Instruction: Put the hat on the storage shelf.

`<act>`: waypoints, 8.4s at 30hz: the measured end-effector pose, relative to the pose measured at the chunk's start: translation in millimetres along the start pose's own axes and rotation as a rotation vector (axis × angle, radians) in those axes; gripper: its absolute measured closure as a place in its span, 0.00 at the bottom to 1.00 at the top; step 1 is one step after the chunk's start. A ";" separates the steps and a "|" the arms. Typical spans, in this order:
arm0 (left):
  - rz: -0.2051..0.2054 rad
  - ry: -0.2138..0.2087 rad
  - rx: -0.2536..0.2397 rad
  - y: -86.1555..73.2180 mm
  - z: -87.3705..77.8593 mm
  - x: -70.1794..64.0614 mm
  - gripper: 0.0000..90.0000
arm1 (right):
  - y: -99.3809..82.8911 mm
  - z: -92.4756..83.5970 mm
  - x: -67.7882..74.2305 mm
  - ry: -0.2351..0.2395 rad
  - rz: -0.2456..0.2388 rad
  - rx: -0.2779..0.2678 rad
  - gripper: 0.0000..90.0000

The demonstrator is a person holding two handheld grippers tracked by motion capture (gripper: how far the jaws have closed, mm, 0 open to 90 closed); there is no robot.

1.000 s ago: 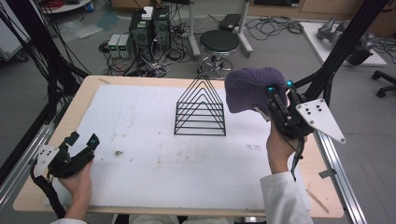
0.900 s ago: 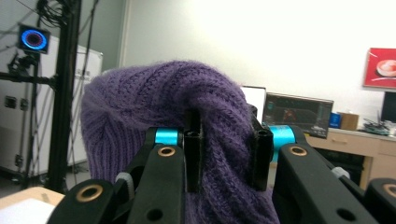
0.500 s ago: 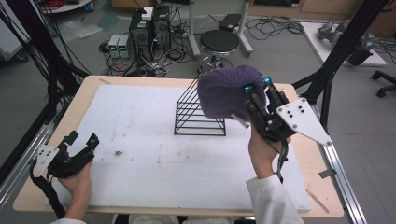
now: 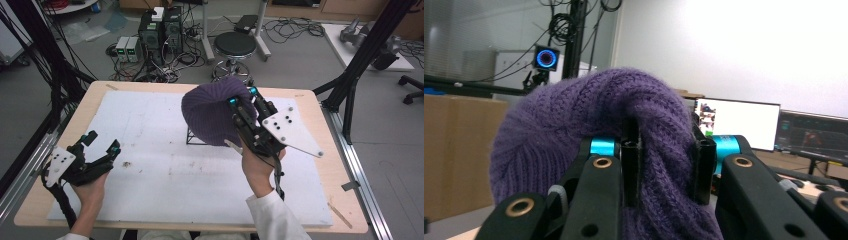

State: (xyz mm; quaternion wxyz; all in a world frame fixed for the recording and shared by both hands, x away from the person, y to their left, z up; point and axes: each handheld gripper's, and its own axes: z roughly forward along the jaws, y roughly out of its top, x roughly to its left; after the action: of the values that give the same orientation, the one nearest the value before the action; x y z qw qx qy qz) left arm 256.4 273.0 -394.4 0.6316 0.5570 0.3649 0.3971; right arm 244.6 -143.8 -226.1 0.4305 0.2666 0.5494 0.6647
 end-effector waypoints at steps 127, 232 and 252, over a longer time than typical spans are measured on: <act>0.048 -0.359 0.064 39.1 205.4 -120.6 0.90 | -22.8 78.2 -77.9 -0.233 -0.196 0.125 0.82; -0.091 -0.199 0.263 -33.7 146.7 -81.9 0.53 | -118.2 20.3 -53.3 0.065 -0.077 0.573 0.13; -0.101 -0.172 0.188 -2.5 94.6 -48.0 0.33 | -104.0 -31.8 -96.5 -0.118 0.158 0.456 0.12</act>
State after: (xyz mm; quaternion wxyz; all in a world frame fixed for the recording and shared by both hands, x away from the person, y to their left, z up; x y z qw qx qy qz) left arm 322.0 190.1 -385.3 0.6248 0.6265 0.3727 0.2796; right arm 294.5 -240.5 -322.6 0.3374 0.4374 0.6365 0.5382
